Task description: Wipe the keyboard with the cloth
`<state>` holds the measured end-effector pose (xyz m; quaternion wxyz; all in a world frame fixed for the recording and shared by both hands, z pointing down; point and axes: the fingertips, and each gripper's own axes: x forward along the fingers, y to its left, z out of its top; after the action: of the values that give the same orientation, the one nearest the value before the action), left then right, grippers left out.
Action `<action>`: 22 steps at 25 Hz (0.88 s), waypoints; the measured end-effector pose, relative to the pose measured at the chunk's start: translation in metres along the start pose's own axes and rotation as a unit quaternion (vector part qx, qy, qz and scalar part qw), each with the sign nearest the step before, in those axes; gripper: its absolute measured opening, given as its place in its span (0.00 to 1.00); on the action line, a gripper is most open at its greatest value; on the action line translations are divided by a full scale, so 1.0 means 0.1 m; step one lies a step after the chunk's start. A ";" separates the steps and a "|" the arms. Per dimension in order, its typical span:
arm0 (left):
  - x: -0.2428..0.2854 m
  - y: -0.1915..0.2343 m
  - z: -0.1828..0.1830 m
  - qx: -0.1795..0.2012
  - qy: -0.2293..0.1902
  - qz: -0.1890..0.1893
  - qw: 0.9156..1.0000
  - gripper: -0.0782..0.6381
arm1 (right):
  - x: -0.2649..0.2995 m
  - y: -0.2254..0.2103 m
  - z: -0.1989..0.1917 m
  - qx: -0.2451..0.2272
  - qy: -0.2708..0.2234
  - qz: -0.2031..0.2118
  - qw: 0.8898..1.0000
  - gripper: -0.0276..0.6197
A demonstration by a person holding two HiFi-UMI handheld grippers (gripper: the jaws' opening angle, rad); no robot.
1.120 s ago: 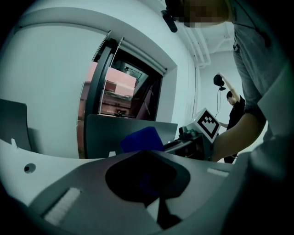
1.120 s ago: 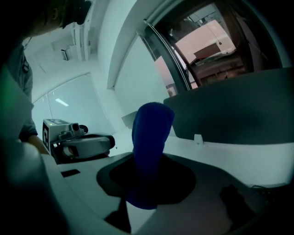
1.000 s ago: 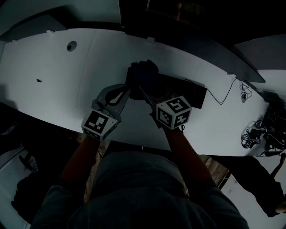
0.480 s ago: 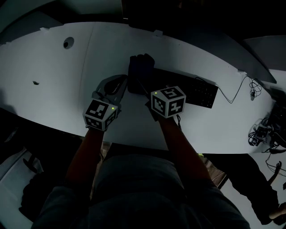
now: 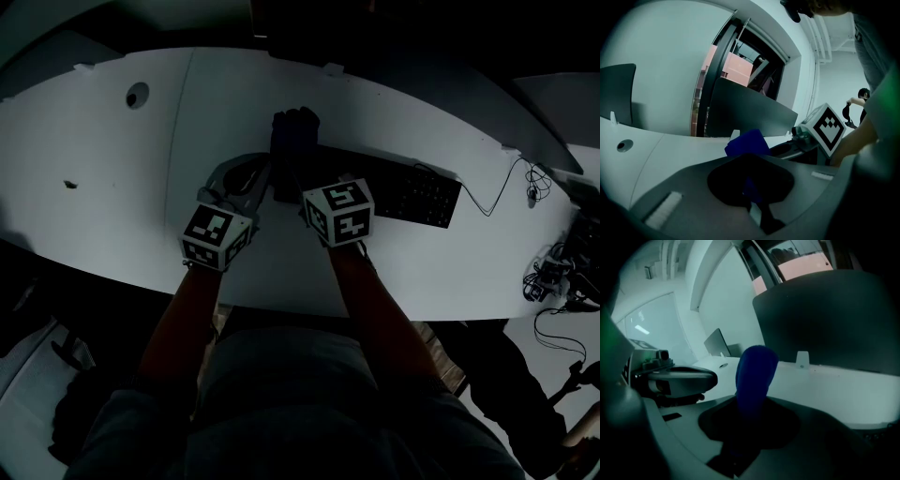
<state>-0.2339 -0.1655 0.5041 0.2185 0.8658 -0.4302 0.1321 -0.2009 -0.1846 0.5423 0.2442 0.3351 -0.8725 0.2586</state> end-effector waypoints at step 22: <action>0.28 -0.20 -0.06 0.031 0.017 0.010 0.999 0.12 | -0.25 -0.30 -0.07 -0.072 -0.024 -0.048 0.996 0.24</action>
<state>-0.2019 -0.1714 0.5155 0.1973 0.8657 -0.4305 0.1623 -0.1614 -0.1878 0.5415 0.2587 0.3643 -0.8774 0.1745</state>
